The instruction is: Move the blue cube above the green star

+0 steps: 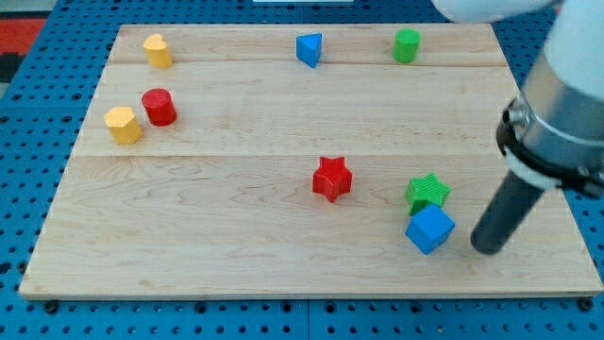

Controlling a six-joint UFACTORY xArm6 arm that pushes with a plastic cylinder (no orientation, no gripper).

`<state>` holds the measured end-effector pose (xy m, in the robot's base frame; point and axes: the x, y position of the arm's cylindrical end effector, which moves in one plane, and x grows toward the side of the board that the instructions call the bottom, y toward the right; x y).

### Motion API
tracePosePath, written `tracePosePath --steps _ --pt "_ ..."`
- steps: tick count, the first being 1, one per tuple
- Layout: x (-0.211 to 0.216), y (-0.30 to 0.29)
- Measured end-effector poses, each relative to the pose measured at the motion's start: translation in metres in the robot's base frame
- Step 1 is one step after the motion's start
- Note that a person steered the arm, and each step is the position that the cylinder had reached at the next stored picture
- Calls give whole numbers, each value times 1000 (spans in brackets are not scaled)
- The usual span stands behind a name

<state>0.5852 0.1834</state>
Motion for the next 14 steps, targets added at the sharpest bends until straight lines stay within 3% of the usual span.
tracePosePath --steps 1,3,5,6,8,12,14 --pt "-3 -59" --pt "-74 -107" --pt "-91 -91" --pt "-125 -73" --pt "-152 -36" --pt "-227 -31" --pt "-208 -75"
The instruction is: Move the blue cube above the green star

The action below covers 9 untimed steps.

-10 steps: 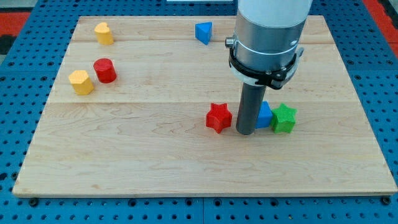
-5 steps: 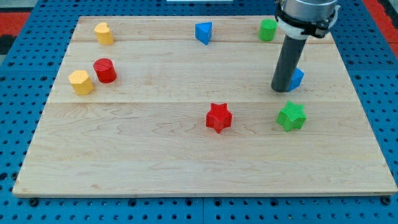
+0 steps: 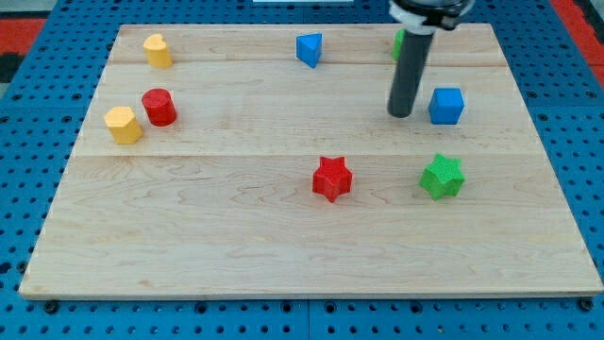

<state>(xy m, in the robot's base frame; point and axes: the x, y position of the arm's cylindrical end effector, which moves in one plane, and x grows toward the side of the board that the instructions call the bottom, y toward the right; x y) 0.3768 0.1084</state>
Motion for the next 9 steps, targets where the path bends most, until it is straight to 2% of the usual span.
tracePosePath --steps 4,5,6,7,8,9 --pt "-32 -25" --pt "-8 -21" --pt "41 10" --pt "55 60" --pt "51 119" --pt "17 145"
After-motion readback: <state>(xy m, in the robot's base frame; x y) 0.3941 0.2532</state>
